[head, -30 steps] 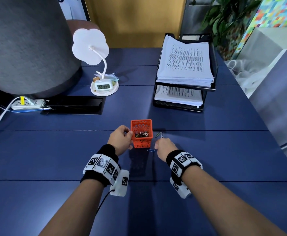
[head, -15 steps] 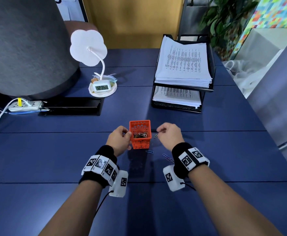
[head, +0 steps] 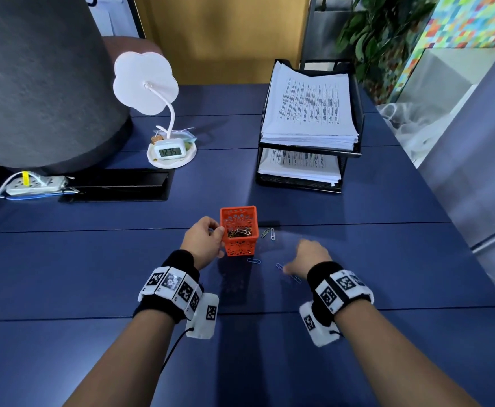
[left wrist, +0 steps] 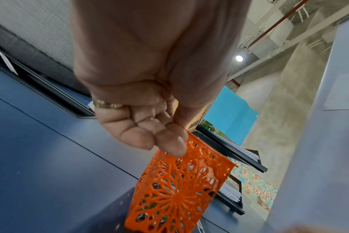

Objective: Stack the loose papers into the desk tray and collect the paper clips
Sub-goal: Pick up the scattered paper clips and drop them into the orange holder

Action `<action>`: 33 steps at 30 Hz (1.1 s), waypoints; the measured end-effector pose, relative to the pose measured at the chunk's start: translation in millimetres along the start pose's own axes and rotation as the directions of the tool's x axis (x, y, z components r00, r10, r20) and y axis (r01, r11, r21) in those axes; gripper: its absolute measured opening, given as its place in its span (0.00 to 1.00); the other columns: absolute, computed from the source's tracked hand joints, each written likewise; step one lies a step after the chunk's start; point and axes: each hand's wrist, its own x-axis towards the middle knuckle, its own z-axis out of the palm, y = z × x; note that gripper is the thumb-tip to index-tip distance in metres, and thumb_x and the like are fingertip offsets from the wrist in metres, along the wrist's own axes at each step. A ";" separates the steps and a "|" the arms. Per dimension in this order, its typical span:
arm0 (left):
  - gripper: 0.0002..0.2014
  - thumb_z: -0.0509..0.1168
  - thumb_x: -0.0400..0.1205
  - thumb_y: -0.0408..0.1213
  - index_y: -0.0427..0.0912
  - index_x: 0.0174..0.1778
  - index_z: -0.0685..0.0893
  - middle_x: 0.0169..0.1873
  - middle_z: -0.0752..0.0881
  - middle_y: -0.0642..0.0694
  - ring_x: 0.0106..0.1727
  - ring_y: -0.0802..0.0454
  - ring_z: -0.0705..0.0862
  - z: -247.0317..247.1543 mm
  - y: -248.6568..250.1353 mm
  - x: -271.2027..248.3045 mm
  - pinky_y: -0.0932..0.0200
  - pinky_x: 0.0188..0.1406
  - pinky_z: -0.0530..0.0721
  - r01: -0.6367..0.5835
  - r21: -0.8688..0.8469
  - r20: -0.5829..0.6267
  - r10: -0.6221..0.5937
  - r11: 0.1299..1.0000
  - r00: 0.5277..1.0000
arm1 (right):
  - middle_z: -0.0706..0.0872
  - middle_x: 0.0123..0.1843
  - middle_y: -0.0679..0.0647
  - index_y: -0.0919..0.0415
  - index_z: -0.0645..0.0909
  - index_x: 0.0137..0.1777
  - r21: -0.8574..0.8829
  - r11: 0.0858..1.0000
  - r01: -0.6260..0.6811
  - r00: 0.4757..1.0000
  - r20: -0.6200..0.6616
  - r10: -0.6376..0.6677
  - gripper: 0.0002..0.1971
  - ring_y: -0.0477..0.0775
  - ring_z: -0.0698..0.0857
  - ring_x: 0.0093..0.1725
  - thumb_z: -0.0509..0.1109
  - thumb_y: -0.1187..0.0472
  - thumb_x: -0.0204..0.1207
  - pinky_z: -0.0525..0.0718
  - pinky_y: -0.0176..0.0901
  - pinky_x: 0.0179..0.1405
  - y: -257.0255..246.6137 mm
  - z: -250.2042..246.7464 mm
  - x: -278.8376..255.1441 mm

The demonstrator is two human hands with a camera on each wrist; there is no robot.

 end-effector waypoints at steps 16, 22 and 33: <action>0.06 0.58 0.86 0.35 0.41 0.42 0.74 0.28 0.82 0.44 0.22 0.50 0.81 6.8 0.5 -2.7 0.67 0.17 0.75 -0.017 0.010 0.018 0.017 1.000 1.000 | 0.85 0.58 0.65 0.66 0.80 0.53 0.010 0.999 0.036 0.998 -0.056 -0.035 0.10 0.66 0.83 0.59 0.62 0.68 0.76 0.81 0.47 0.53 4.3 23.0 -5.3; 0.08 0.59 0.86 0.35 0.43 0.40 0.74 0.28 0.82 0.45 0.23 0.49 0.81 7.1 1.1 -3.3 0.63 0.22 0.78 -0.019 0.006 0.020 0.019 1.000 1.000 | 0.87 0.55 0.61 0.64 0.84 0.51 0.103 0.993 0.052 0.998 -0.024 -0.049 0.09 0.63 0.84 0.58 0.66 0.66 0.73 0.83 0.45 0.55 5.9 23.8 -5.1; 0.08 0.58 0.86 0.34 0.41 0.40 0.74 0.29 0.82 0.44 0.23 0.51 0.80 8.0 1.2 -2.6 0.69 0.16 0.76 -0.019 -0.021 0.020 0.019 1.000 1.000 | 0.81 0.30 0.47 0.52 0.78 0.32 0.643 0.723 0.252 0.958 -0.274 -0.090 0.12 0.50 0.80 0.35 0.71 0.71 0.65 0.77 0.34 0.34 -22.2 -16.0 -14.6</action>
